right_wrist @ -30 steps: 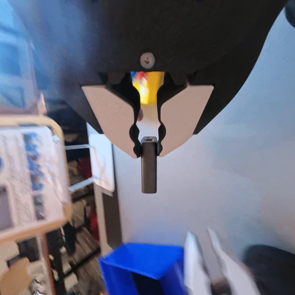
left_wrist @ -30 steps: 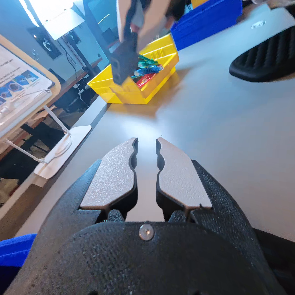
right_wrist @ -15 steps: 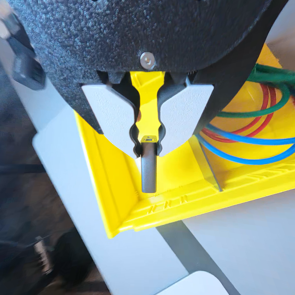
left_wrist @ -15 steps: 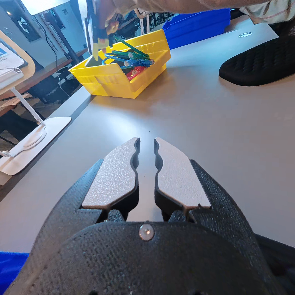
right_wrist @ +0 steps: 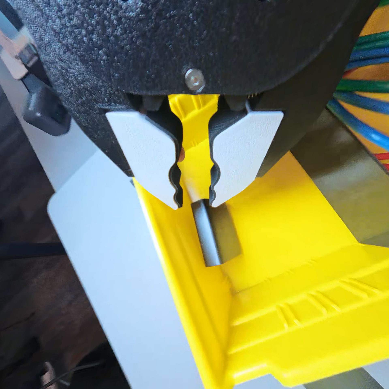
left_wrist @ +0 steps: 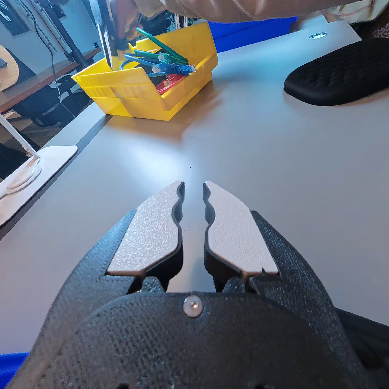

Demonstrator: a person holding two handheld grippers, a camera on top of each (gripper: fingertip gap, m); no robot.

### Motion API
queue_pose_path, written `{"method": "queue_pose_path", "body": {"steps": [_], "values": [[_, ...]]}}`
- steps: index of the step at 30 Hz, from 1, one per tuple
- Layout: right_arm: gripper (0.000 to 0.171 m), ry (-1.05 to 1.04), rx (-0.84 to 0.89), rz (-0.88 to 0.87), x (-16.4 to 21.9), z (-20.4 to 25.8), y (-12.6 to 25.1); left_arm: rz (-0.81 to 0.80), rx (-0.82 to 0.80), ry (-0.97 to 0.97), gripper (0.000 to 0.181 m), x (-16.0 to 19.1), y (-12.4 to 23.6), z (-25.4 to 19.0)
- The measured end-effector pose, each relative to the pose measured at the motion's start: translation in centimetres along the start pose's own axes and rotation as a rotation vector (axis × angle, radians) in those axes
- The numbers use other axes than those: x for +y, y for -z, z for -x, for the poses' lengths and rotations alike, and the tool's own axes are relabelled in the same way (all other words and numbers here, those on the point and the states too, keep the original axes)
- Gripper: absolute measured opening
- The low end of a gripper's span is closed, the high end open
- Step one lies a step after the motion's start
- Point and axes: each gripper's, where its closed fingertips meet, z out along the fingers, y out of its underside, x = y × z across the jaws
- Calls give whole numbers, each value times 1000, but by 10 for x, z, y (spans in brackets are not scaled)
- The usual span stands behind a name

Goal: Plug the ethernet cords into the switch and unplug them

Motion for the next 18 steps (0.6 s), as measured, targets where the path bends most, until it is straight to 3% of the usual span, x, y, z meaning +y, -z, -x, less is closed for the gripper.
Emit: {"method": "queue_pose_path", "body": {"steps": [6,11,15,18], "values": [[28,9,182,-182,-8,-4,80,-1,-46,-36,18,-7,6,3],[31,74,197,-410,-13,71,157,53,-214,-131,23,-28,45,31],[33,177,187,-366,20,147,167,117,-394,-118,34,-30,99,60],[36,212,133,-313,47,197,156,304,-483,-96,49,9,130,72]]}}
